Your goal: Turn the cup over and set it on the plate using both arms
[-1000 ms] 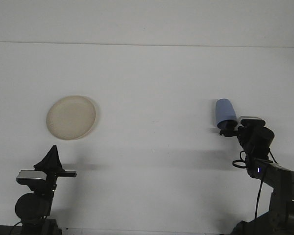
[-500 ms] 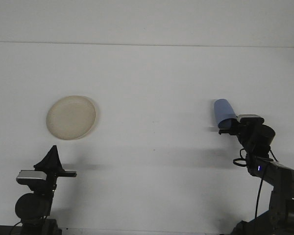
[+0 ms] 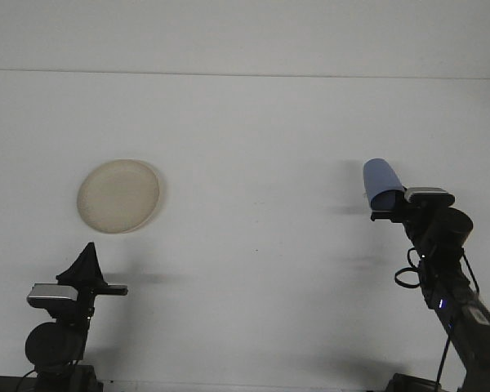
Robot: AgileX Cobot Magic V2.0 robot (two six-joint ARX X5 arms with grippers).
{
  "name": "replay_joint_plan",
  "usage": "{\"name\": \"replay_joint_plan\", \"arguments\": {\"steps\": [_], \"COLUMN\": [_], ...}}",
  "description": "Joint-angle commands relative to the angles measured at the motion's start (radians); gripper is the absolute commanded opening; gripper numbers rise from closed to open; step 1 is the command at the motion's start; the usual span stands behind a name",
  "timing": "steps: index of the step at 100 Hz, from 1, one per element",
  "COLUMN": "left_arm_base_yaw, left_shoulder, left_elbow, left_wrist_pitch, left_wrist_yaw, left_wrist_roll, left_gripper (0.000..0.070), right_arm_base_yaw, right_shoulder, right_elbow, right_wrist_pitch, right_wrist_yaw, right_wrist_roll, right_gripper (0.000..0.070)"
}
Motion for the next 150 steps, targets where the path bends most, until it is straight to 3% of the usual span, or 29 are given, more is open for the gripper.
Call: {"name": "replay_joint_plan", "arguments": {"steps": [1,19,38,62,88,134,150], "left_arm_base_yaw": [0.000,0.000,0.000,0.000,0.000,0.000,0.000], "left_shoulder": [-0.001,-0.001,-0.001,-0.001,-0.001,-0.001,-0.001], "left_elbow": [-0.020,-0.020,-0.020,-0.020,-0.020,-0.020,-0.020], "left_wrist_pitch": [0.011,0.011,0.011,0.011,0.011,0.011,0.011], "left_wrist_yaw": [0.002,0.002,0.002,0.002,0.002,0.002,0.002], "left_wrist_roll": [-0.006,-0.006,-0.006,-0.006,-0.006,-0.006,-0.006], "left_gripper": [0.0014,0.0014,0.0014,0.0014,0.0014,0.0014,0.0014], "right_arm_base_yaw": [0.011,0.059,0.114,0.246,0.429,0.706,0.771], "right_shoulder": [-0.081,-0.335,-0.478,-0.489,-0.348,0.110,0.267], "right_elbow": [0.014,0.051,0.185,0.396,0.602,0.843,0.939], "right_wrist_pitch": [-0.072,-0.414,-0.814,-1.184,-1.435,-1.546,-1.611], "right_wrist_yaw": [0.050,0.170,0.173,0.173,0.173,0.176,0.225], "right_wrist_roll": [0.017,0.017,0.024,0.085,0.171,0.159,0.135], "right_gripper": [0.0004,0.0004,0.0004,0.0004,0.0004,0.0004,0.0005]}}
